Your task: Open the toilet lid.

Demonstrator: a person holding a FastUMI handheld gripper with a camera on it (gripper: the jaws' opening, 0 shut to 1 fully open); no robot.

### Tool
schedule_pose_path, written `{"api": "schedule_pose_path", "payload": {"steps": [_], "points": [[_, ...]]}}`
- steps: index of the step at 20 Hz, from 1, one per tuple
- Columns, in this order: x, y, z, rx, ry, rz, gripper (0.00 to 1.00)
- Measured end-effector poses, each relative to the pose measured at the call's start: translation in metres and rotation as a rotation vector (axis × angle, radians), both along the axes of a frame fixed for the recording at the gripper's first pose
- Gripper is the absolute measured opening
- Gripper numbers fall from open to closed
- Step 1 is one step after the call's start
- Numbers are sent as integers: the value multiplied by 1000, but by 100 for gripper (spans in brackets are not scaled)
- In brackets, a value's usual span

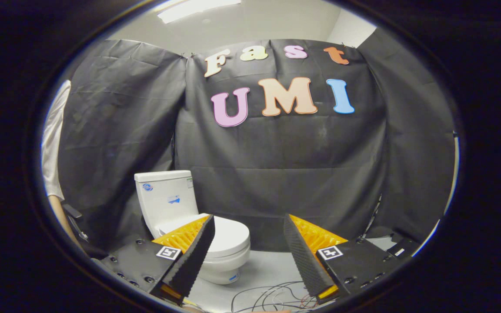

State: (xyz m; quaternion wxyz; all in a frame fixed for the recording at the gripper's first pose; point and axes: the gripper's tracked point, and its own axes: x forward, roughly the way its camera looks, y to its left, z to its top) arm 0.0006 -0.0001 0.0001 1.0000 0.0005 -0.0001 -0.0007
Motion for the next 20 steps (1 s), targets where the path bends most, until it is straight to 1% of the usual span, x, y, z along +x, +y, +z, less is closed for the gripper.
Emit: {"api": "schedule_pose_path", "payload": {"steps": [20], "points": [[0, 0, 1, 1, -3, -3, 98]]}}
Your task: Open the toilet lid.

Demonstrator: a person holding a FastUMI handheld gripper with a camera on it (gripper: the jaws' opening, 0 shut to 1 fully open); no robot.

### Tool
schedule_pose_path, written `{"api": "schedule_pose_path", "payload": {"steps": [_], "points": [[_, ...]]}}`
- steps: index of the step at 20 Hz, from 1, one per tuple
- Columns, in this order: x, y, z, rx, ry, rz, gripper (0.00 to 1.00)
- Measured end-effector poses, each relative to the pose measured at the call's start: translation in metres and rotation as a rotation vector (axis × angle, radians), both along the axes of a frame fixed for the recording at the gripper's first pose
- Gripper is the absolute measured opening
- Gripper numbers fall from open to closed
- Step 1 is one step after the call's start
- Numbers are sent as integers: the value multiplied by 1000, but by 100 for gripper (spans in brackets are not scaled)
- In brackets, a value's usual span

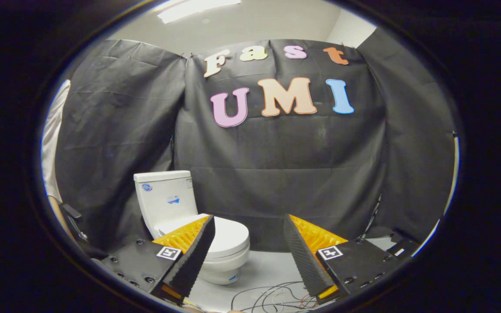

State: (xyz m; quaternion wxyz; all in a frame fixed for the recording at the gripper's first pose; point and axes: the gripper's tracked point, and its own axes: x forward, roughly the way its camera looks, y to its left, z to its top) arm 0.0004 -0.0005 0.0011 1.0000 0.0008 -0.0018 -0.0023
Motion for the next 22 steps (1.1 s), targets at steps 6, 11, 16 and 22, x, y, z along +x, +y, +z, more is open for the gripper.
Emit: {"api": "schedule_pose_path", "payload": {"steps": [6, 11, 16, 22], "points": [[8, 1, 7, 4, -24, 3, 98], [42, 2, 7, -1, -21, 8, 98], [70, 11, 31, 12, -156, 5, 98], [89, 28, 43, 31, -218, -117, 96]]}}
